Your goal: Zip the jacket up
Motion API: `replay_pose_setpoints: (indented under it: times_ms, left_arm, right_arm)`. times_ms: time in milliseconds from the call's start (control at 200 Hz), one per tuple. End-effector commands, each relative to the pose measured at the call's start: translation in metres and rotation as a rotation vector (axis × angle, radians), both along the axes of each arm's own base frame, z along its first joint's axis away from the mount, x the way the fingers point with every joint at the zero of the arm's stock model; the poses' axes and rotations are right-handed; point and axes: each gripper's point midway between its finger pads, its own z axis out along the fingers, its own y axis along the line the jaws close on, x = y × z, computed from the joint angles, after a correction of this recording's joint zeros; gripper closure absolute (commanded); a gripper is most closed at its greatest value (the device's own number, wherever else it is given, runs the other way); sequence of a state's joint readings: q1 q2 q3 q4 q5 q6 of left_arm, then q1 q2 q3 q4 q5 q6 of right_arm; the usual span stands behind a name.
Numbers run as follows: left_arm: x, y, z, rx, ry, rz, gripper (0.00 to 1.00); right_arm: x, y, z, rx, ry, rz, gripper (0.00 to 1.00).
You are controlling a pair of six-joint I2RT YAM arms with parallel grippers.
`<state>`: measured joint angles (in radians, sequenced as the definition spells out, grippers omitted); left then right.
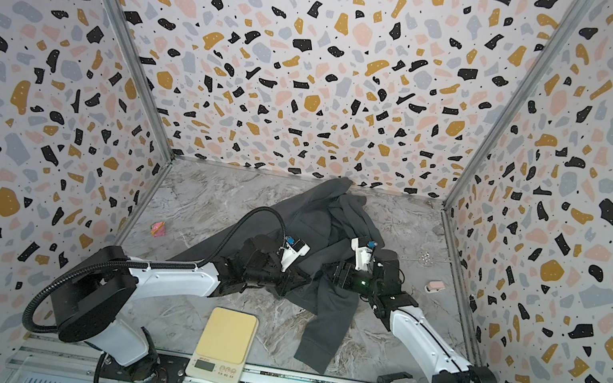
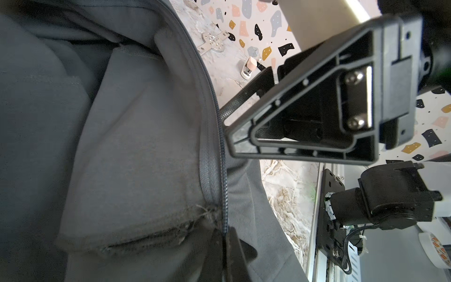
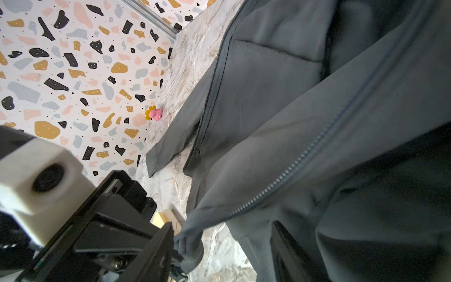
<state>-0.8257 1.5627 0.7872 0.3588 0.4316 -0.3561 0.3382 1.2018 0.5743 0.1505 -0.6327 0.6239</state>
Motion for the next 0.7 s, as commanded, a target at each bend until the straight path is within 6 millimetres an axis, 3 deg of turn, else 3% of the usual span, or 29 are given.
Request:
replay_pose_setpoints:
  times_ms: [0,60,220,305,436,506,696]
  left_arm:
    - [-0.002,0.003,0.001,0.015,-0.03,-0.011,1.0]
    - [-0.001,0.005,-0.004,0.036,-0.028,-0.008,1.0]
    - [-0.001,0.007,-0.014,0.101,-0.047,0.0,1.0]
    - [0.008,0.013,-0.026,0.245,-0.094,0.067,1.0]
    - [0.017,0.019,-0.024,0.361,-0.195,0.164,0.58]
    - [0.017,0.019,-0.014,0.364,-0.251,0.197,0.45]
    - [0.018,0.019,-0.004,0.414,-0.337,0.252,0.35]
  right_arm:
    - [0.013,0.017,0.019,-0.002,-0.039,0.015,0.36]
    - [0.016,0.025,0.016,-0.031,-0.029,0.02,0.45]
    - [0.024,0.034,0.003,-0.124,0.014,-0.013,1.0]
    - [0.029,0.03,-0.005,-0.194,0.046,-0.077,1.0]
    - [0.029,0.026,-0.009,-0.233,0.085,-0.174,1.0]
    - [0.028,0.027,-0.008,-0.224,0.099,-0.203,1.0]
    - [0.031,0.031,0.0,-0.149,0.12,-0.261,1.0]
